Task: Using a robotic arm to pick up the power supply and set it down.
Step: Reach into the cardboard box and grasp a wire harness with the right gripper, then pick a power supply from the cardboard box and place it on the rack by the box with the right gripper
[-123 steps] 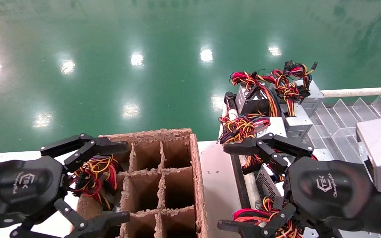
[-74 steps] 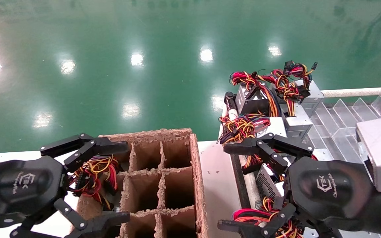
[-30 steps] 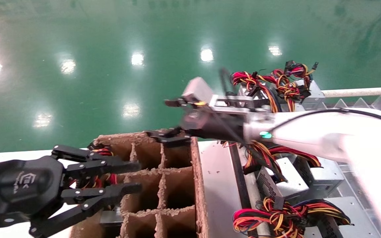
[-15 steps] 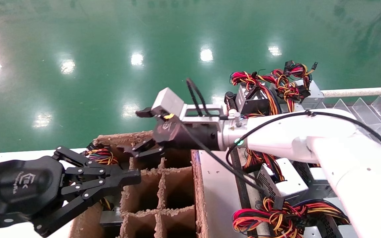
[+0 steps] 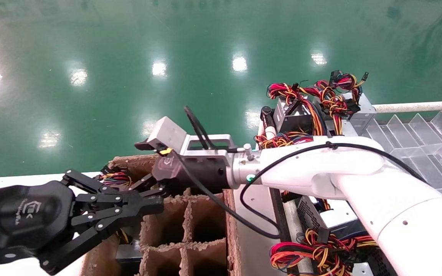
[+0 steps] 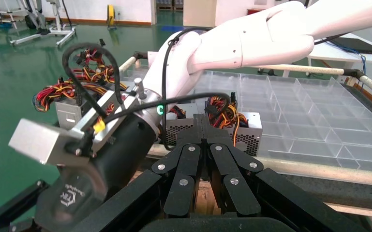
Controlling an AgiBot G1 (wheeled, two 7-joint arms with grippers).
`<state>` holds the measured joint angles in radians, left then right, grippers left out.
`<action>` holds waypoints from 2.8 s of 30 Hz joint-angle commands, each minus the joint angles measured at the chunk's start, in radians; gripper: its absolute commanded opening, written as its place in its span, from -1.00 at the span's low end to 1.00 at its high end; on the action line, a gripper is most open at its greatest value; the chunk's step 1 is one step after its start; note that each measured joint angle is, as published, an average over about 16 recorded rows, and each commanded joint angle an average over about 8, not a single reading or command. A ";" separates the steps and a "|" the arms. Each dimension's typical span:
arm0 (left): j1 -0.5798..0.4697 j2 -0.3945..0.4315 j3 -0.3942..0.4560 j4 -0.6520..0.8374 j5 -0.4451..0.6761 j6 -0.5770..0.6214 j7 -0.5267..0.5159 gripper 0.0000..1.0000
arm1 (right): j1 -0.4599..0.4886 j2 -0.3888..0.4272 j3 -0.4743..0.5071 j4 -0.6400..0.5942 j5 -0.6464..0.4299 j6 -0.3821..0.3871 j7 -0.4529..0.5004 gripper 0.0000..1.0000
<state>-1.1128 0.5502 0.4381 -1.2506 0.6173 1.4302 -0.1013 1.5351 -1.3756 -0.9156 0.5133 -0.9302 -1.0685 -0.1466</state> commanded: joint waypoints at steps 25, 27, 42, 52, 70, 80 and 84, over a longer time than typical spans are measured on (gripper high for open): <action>0.000 0.000 0.000 0.000 0.000 0.000 0.000 -1.00 | 0.032 0.004 -0.300 0.030 0.263 0.145 -0.026 -1.00; 0.000 0.000 0.000 0.000 0.000 0.000 0.000 -1.00 | 0.036 0.004 -0.314 0.025 0.275 0.145 -0.030 -1.00; 0.000 0.000 0.000 0.000 0.000 0.000 0.000 -1.00 | 0.060 0.005 -0.392 0.000 0.359 0.142 -0.056 -1.00; 0.000 0.000 0.000 0.000 0.000 0.000 0.000 -1.00 | 0.080 0.008 -0.414 -0.032 0.422 0.126 -0.065 -1.00; 0.000 0.000 0.000 0.000 0.000 0.000 0.000 -1.00 | 0.112 0.017 -0.390 -0.121 0.572 -0.001 -0.067 -1.00; 0.000 0.000 0.000 0.000 0.000 0.000 0.000 -1.00 | 0.141 0.035 -0.297 -0.213 0.738 -0.192 -0.049 -1.00; 0.000 0.000 0.000 0.000 0.000 0.000 0.000 -1.00 | 0.171 0.040 -0.263 -0.253 0.788 -0.272 -0.054 -1.00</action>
<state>-1.1128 0.5502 0.4383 -1.2506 0.6172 1.4302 -0.1012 1.7129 -1.3360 -1.1823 0.2646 -0.1491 -1.3340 -0.1999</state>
